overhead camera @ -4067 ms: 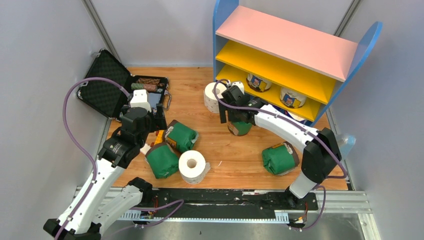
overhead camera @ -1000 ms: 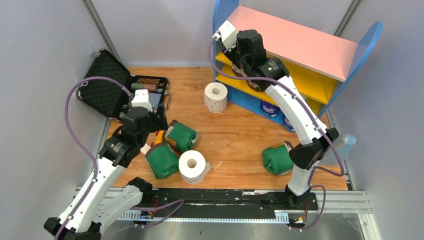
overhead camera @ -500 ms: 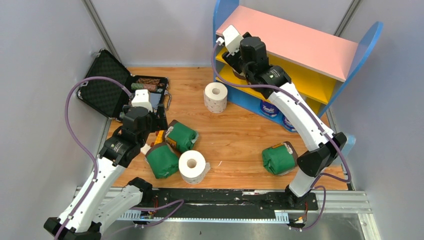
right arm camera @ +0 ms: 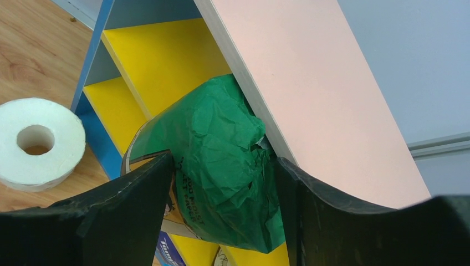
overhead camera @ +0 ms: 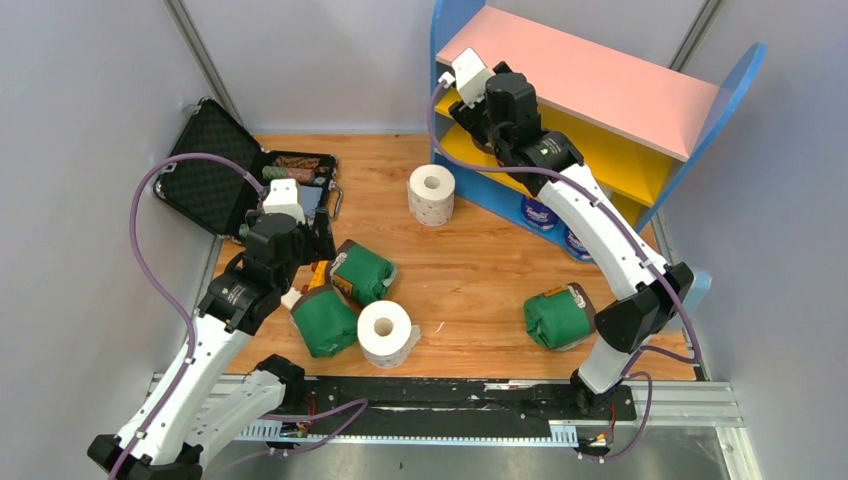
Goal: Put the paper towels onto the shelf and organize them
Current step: Place the paper towel on the shelf.
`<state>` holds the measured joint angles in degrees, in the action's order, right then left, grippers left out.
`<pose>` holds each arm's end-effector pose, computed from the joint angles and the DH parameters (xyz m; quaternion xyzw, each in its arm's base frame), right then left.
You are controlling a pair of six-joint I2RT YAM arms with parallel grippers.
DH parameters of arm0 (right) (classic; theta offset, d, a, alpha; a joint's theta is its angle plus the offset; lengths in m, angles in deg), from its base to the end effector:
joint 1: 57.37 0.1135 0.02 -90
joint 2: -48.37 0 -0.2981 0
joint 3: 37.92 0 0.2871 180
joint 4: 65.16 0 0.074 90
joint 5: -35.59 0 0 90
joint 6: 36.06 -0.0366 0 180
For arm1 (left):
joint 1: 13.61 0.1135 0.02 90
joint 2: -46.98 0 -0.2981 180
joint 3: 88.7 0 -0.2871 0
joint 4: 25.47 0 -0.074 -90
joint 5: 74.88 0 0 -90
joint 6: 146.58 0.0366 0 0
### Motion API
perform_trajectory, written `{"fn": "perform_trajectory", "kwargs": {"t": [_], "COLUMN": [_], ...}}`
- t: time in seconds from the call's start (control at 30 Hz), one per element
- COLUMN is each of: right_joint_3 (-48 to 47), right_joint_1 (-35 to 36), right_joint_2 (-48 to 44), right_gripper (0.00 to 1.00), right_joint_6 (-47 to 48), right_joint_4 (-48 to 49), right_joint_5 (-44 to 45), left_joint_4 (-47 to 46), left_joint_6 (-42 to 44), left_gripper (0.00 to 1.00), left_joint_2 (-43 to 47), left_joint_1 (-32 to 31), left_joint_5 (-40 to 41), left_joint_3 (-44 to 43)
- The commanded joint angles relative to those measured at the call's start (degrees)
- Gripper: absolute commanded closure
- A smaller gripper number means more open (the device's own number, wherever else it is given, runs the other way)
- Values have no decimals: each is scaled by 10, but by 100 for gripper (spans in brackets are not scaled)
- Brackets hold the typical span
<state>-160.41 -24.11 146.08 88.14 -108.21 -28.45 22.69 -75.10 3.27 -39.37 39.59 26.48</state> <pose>0.3618 0.2181 0.4957 -0.3291 0.7298 -0.1867 0.5694 0.1578 -0.0593 0.3741 -0.0578 0.8388 -0.0249 0.5408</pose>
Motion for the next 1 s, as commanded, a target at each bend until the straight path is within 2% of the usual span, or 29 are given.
{"fn": "perform_trajectory", "kwargs": {"t": [0.0,0.17,0.3,0.53,0.7,0.83,0.97], "right_joint_3": [6,-1,-10,-30,-25,-7,39], "right_joint_1": [-47,-47,-46,-48,-48,-46,-39], "right_joint_2": [-19,-26,-27,-3,7,11,13], "right_gripper": [32,33,45,46,51,53,53], "right_joint_6": [9,-3,-1,24,43,94,184], "right_joint_4": [35,37,51,78,101,141,230], "right_joint_5": [68,61,61,86,105,123,155], "left_joint_4": [-19,-18,-19,-18,-18,-18,-18], "left_joint_6": [9,9,9,9,9,9,9], "left_gripper": [0,0,0,0,0,0,0], "left_joint_2": [5,2,1,1,2,3,3], "left_joint_1": [3,3,3,3,3,3,3], "left_joint_5": [0,0,-1,0,0,1,2], "left_joint_3": [0,0,0,0,0,0,0]}}
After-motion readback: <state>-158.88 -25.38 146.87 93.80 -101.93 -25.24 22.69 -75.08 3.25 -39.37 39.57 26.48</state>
